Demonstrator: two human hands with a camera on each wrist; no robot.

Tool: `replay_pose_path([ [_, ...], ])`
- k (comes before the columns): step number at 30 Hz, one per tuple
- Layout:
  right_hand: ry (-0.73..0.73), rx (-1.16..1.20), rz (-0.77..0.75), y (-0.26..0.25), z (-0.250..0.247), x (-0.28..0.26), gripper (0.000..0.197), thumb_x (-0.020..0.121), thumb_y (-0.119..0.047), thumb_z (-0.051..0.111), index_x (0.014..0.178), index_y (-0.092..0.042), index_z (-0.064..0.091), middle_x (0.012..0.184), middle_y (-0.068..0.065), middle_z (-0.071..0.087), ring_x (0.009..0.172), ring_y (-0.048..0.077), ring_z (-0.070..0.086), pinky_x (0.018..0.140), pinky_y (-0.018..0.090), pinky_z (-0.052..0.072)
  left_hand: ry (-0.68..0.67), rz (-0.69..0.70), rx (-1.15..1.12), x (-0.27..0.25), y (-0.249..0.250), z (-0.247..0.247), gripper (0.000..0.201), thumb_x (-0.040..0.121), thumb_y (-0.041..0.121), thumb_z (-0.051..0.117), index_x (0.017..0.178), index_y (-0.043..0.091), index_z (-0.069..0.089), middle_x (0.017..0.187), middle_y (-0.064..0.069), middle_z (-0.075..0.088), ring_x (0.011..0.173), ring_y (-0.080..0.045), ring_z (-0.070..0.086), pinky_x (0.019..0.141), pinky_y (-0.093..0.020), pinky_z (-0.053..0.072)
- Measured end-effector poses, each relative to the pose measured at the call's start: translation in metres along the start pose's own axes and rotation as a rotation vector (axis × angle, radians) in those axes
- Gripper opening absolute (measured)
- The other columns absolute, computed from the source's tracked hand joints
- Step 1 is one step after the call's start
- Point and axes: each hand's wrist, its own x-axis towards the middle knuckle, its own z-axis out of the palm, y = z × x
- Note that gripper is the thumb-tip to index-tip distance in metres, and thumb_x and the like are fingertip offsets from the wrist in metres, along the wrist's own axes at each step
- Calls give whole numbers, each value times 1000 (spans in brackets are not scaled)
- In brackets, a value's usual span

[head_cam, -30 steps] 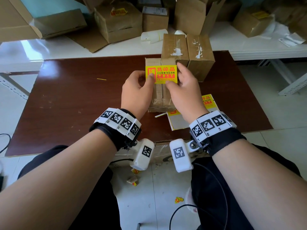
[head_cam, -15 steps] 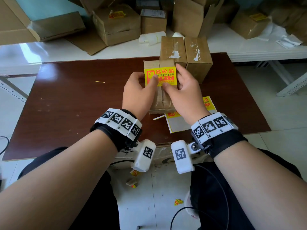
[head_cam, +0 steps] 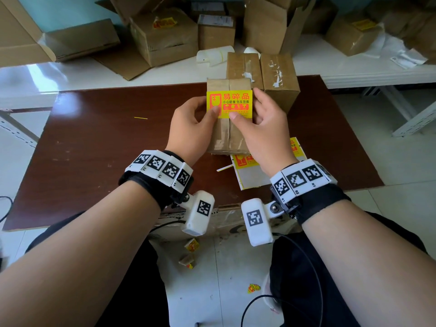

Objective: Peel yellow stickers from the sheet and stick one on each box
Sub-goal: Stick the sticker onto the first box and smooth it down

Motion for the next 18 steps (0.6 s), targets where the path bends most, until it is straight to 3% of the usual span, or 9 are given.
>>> replay_pose_path([
  [2,-3,-26,-11,0,-2,1,79,101,-1,76,169,-5,35,152,-6,63,137,5,66,121,31,51,-12,1,-13,2,-2,-1,27,106,21,60,127,12,74,111,6,77,102,-5,74,91,-29,60],
  [6,-8,-24,-24,-1,-2,1,64,110,1,59,169,-8,38,164,4,58,150,10,56,128,36,45,18,-43,-25,4,-3,-2,29,107,18,50,121,15,76,102,9,76,90,-2,69,82,-30,56],
  [9,-1,36,-15,-3,0,0,58,112,2,51,168,-11,42,166,9,55,152,15,54,127,42,46,96,-81,-52,4,-1,-2,26,104,35,59,116,18,73,104,7,76,97,-9,70,90,-36,58],
  [13,23,69,-76,-8,7,-6,57,109,-2,63,163,-5,46,161,11,60,145,10,59,122,27,49,138,-98,-118,2,3,-3,44,92,54,76,117,18,71,104,8,78,97,-8,73,91,-33,61],
  [18,69,-23,-128,-3,9,-8,69,96,-37,82,159,-25,56,149,-2,68,136,12,67,114,43,58,125,-44,-83,1,4,-4,49,82,49,89,114,16,72,98,9,78,88,-3,74,81,-28,62],
])
